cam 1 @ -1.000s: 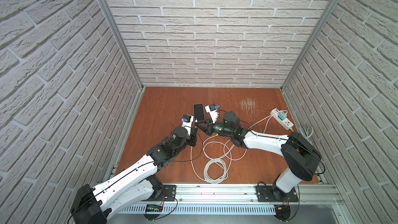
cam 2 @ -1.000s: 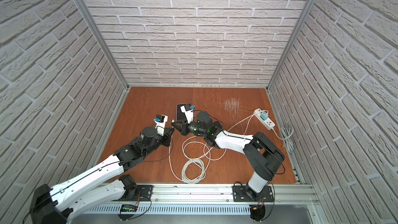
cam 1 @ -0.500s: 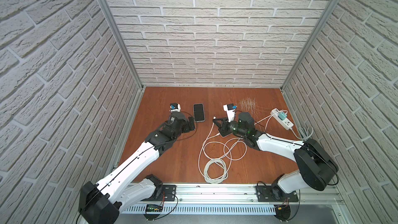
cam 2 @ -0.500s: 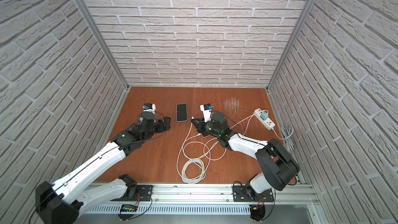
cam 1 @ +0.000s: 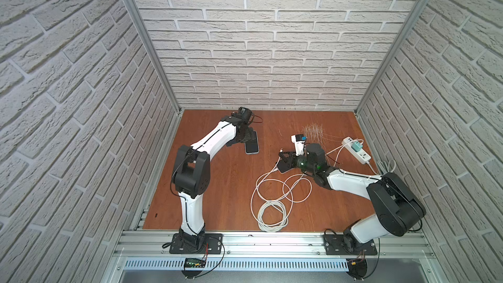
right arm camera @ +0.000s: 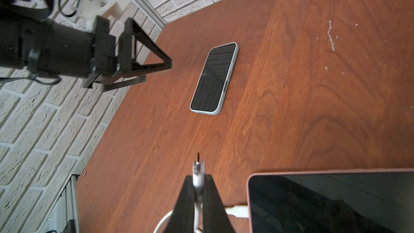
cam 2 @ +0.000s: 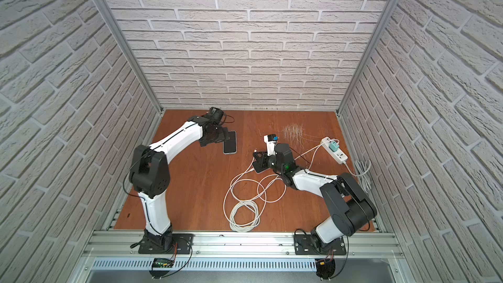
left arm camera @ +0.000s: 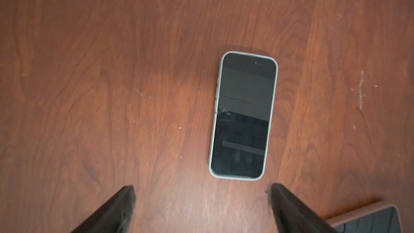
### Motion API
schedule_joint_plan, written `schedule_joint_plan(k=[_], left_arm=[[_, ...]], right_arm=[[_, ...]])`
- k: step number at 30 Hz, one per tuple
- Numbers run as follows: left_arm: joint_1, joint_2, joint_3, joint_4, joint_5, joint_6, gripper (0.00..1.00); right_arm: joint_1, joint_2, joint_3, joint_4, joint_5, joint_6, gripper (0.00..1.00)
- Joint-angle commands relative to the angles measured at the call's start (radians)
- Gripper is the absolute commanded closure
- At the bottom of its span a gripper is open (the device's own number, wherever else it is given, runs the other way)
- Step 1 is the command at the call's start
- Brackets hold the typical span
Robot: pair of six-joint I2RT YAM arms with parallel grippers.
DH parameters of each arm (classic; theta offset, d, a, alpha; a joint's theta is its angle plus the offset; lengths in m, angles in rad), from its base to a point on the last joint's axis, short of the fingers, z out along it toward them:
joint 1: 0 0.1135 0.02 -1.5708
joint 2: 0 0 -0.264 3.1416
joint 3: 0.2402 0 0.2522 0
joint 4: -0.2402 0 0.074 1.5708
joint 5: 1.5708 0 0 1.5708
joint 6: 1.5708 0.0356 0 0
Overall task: Plug the charging cable into the phone
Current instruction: Pick up the phone at the center of the board.
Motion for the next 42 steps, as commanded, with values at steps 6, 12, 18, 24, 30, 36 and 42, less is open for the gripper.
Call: schedule_joint_plan(k=[6, 12, 18, 24, 30, 36, 42], left_arm=[[0.0, 0.215, 0.245, -0.106, 0.068, 0.049, 0.02], [-0.001, 0.305, 0.342, -0.121, 0.087, 0.075, 0.02], [-0.003, 0.375, 0.401, -0.143, 0.099, 0.089, 0.02], [-0.008, 0.415, 0.434, -0.156, 0.092, 0.097, 0.02], [-0.015, 0.436, 0.455, -0.153, 0.104, 0.11, 0.02], [-0.02, 0.455, 0.485, -0.164, 0.108, 0.122, 0.02], [-0.018, 0.481, 0.504, -0.201, 0.069, 0.114, 0.02]], right_arm=[[-0.004, 0.029, 0.033, 0.055, -0.046, 0.002, 0.97], [-0.004, 0.033, 0.034, 0.055, -0.051, 0.0, 0.97], [-0.005, 0.04, 0.038, 0.055, -0.055, 0.0, 0.97], [-0.004, 0.047, 0.043, 0.052, -0.06, -0.001, 0.97], [-0.006, 0.051, 0.041, 0.064, -0.073, 0.0, 0.97], [-0.006, 0.058, 0.047, 0.064, -0.078, 0.001, 0.97], [-0.006, 0.059, 0.047, 0.063, -0.08, 0.0, 0.97]])
